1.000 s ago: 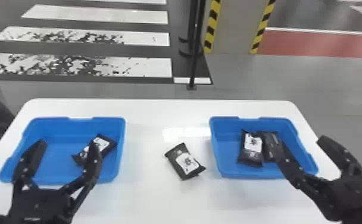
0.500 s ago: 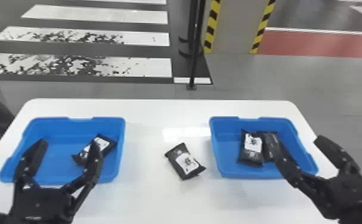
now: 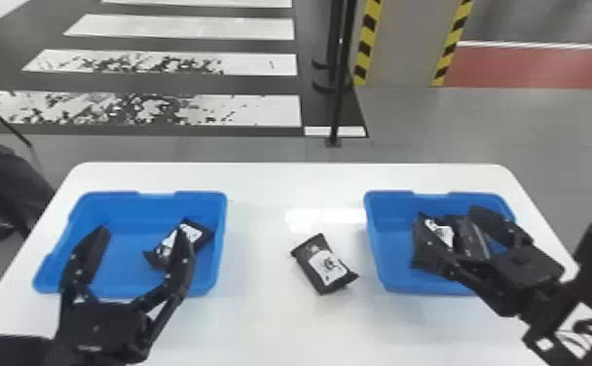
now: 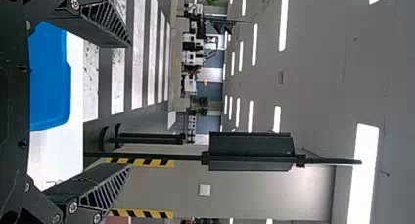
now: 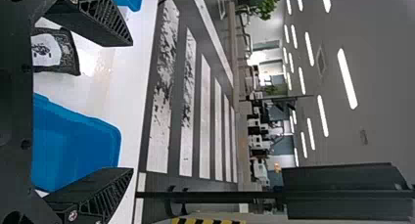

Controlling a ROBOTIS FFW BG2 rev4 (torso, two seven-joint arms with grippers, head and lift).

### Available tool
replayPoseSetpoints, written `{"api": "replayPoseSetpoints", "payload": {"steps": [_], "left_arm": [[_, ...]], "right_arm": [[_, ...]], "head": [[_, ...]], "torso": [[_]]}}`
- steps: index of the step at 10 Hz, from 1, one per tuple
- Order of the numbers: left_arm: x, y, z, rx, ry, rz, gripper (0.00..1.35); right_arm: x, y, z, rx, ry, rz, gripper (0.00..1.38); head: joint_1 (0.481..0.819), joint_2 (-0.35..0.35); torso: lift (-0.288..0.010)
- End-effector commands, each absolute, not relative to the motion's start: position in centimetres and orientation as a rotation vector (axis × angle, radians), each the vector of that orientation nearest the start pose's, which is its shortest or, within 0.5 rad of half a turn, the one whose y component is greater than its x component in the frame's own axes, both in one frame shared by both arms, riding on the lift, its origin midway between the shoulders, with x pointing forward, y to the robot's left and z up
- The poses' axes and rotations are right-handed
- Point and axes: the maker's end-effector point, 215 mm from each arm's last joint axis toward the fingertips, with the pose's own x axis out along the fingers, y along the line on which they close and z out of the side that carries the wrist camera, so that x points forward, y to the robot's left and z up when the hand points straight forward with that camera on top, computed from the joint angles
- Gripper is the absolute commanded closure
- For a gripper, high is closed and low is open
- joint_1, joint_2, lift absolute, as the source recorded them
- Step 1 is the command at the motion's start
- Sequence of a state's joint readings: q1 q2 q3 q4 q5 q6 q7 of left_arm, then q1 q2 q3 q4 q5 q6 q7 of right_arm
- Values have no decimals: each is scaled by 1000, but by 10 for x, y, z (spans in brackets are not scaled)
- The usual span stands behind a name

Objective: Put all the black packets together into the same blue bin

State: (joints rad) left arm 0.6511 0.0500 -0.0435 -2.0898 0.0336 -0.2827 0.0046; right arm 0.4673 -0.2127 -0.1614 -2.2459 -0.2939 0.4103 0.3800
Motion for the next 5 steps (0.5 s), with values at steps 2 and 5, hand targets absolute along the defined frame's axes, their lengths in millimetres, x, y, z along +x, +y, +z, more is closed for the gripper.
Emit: {"api": "replayPoseSetpoints", "payload": {"steps": [2,5], "left_arm": [[396,208,-293,-26,-146,-56,165],[396,205,-293,-30,-146,-61,165]], "right_arm": [[484,-196,-331,-10,303,479,104],[525,-157,-352,-48,396,637,102]], "head": [[695,-10],[695,44]], "torso": [[-110],[-110]]}}
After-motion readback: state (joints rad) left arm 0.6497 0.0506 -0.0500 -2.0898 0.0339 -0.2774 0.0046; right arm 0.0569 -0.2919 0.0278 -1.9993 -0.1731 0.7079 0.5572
